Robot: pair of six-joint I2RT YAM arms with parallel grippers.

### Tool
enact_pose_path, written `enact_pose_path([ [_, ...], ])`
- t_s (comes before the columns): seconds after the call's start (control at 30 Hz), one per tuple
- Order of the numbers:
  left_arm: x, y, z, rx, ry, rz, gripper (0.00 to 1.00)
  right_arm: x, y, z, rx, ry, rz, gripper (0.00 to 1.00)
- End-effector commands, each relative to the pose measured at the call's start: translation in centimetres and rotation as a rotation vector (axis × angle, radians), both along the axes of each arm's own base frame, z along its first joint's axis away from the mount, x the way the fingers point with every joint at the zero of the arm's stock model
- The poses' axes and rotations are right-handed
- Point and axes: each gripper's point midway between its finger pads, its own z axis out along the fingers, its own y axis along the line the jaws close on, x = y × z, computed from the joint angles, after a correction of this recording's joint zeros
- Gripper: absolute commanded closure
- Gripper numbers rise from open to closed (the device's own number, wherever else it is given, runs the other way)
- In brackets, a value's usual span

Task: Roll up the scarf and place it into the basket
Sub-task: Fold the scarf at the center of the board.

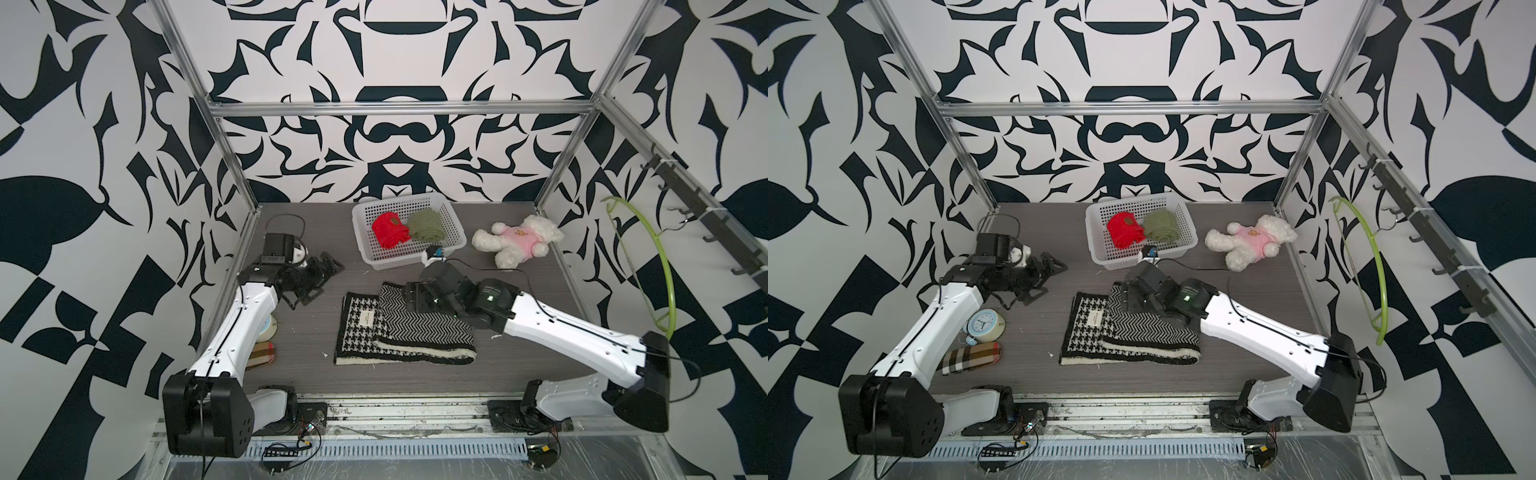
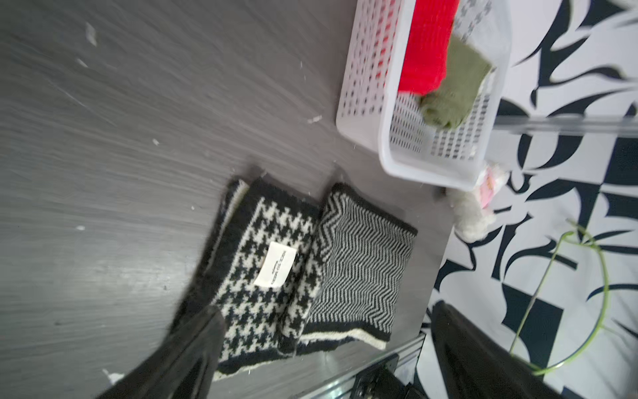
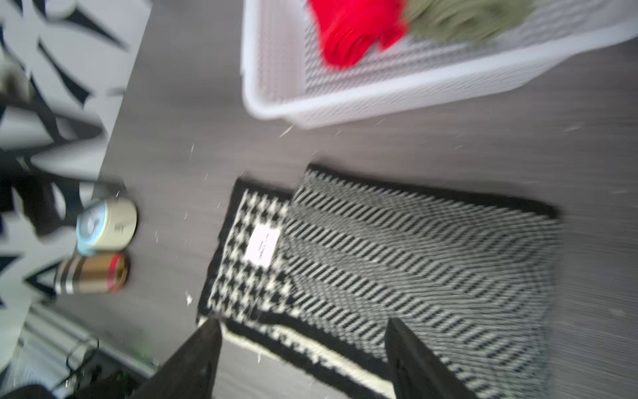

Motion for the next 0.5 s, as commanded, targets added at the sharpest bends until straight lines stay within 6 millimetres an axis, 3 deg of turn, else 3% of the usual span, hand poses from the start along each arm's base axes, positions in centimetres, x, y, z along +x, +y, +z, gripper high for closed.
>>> enact_pose_path([
  [0.0,-1.5,-4.3,-2.4,-0.019,0.064,-0.114,0.01,1.2,-4.0,-0.6,-0.069,-0.013,-0.093,0.22],
  [0.1,-2.8,-6.8,-4.3,-0.026,0.119,-0.153,0.01,1.7,-6.5,-1.4,-0.128,-0.015,-0.155,0.18],
  [0.3,-5.0,-9.7,-7.7,0.023,0.201,-0.226,0.03,2.2,-11.0,-2.2,-0.107,-0.004,-0.262,0.19],
  [0.47,-5.6,-11.6,-10.8,0.081,0.260,-0.276,0.14,2.3,-12.9,-2.3,-0.104,-0.001,-0.296,0.19],
])
